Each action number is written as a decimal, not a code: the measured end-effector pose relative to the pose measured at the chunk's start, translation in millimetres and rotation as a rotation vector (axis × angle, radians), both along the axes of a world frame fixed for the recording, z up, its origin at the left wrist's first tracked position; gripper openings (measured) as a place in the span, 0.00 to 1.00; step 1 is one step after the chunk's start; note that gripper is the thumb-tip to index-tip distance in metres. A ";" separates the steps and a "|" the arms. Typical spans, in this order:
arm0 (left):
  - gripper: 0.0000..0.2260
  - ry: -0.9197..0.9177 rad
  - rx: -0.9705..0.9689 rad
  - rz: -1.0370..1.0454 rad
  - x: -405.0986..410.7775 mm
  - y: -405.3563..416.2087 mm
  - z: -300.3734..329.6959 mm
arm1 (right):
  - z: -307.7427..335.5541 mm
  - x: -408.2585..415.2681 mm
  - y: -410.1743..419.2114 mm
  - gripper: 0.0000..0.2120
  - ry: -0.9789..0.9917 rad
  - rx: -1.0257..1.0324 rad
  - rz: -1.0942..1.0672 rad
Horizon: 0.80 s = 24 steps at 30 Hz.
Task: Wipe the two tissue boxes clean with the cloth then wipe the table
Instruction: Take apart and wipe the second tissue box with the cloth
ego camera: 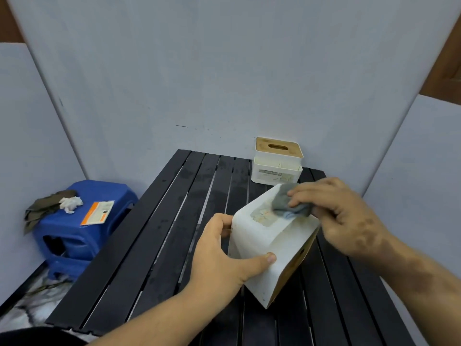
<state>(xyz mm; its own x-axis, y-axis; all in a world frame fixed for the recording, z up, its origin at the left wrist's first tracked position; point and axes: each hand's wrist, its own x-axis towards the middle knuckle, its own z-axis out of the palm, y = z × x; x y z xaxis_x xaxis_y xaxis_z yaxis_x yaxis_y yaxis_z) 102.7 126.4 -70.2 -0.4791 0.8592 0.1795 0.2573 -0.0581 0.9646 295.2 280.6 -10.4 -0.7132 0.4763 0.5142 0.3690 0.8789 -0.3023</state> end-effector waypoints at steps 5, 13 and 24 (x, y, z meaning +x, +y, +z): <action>0.27 0.004 0.027 -0.014 0.9 1.1 0.2 | 1.8 -13.1 -35.8 0.29 0.033 0.095 0.059; 0.28 0.006 0.019 0.026 2.2 3.2 -6.7 | -11.9 14.5 9.1 0.35 0.095 0.009 -0.055; 0.26 0.008 0.040 0.014 5.9 2.7 0.0 | -1.1 -14.1 -37.1 0.24 -0.079 0.197 0.218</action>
